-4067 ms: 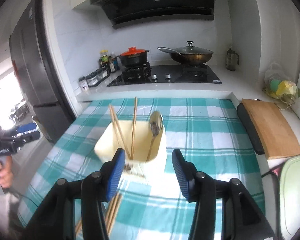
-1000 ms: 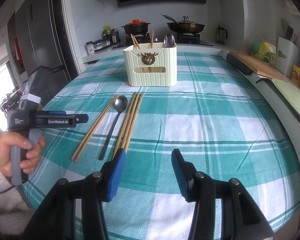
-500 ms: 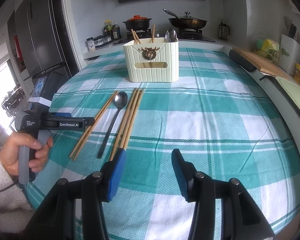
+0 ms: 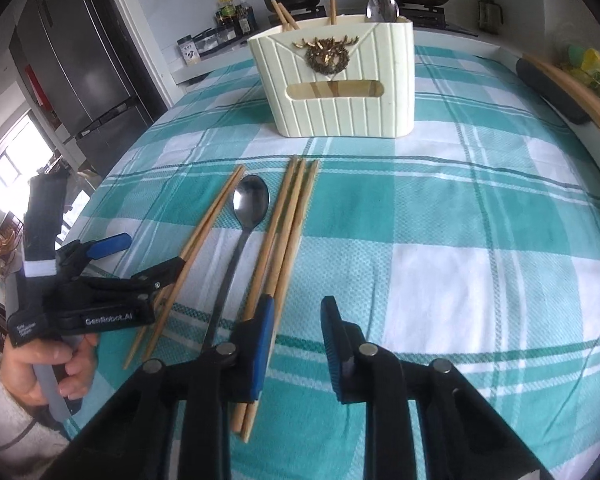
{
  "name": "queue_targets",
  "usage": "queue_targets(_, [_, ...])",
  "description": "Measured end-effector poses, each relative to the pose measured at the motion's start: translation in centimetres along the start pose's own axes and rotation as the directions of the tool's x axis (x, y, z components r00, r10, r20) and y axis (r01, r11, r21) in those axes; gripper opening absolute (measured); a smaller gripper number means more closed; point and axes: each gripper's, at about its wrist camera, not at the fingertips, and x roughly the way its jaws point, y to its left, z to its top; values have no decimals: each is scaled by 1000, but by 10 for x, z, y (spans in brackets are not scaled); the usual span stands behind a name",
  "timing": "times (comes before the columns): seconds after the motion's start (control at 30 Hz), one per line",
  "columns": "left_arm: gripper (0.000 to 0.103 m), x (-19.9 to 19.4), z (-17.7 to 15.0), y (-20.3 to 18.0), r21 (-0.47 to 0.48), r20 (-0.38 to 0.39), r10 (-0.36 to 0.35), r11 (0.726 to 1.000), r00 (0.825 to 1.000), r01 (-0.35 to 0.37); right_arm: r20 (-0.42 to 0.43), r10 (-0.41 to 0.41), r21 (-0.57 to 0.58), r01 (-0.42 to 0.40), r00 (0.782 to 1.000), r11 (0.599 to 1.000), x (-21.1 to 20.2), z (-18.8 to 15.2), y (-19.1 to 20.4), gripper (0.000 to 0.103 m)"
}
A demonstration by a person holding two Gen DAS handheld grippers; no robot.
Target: Organize utensils
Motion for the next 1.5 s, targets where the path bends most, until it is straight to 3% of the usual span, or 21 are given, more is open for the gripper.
queue_targets(0.2, [103, 0, -1, 0, -1, 7, -4, 1000, 1000, 4, -60, -45, -57, 41, 997, 997, 28, 11, 10, 23])
queue_targets(0.77, [103, -1, -1, 0, -1, 7, 0, 1000, 1000, 0, -126, -177, -172, 155, 976, 973, 55, 51, 16, 24])
queue_targets(1.1, [101, -1, 1, -2, -3, 0, 18, 1000, 1000, -18, -62, -254, -180, 239, 965, 954, 48, 39, 14, 17])
queue_targets(1.13, [94, -2, 1, -3, -3, 7, 15, 1000, 1000, -15, -57, -260, -166, 247, 964, 955, 45, 35, 11, 11])
queue_targets(1.2, [80, -6, 2, -8, 13, 29, 25, 1000, 999, -25, -46, -278, -141, 270, 959, 953, 37, 26, 4, 9])
queue_targets(1.27, [50, -9, 2, -14, 28, 42, 3, 1000, 999, -5, -32, -291, -119, 286, 956, 951, 30, 15, -4, 9])
queue_targets(1.3, [44, -10, 1, -17, 30, 46, 1, 1000, 999, -2, -25, -295, -109, 291, 955, 950, 26, 12, -7, 9])
queue_targets(1.4, [9, -14, -2, -26, 41, 63, 20, 999, 998, -23, -16, -315, -89, 312, 949, 946, 15, 0, -17, 9])
queue_targets(1.5, [7, -17, -7, -22, -20, 60, 44, 999, 997, -42, -13, -336, -68, 335, 942, 940, 5, -11, -28, 9])
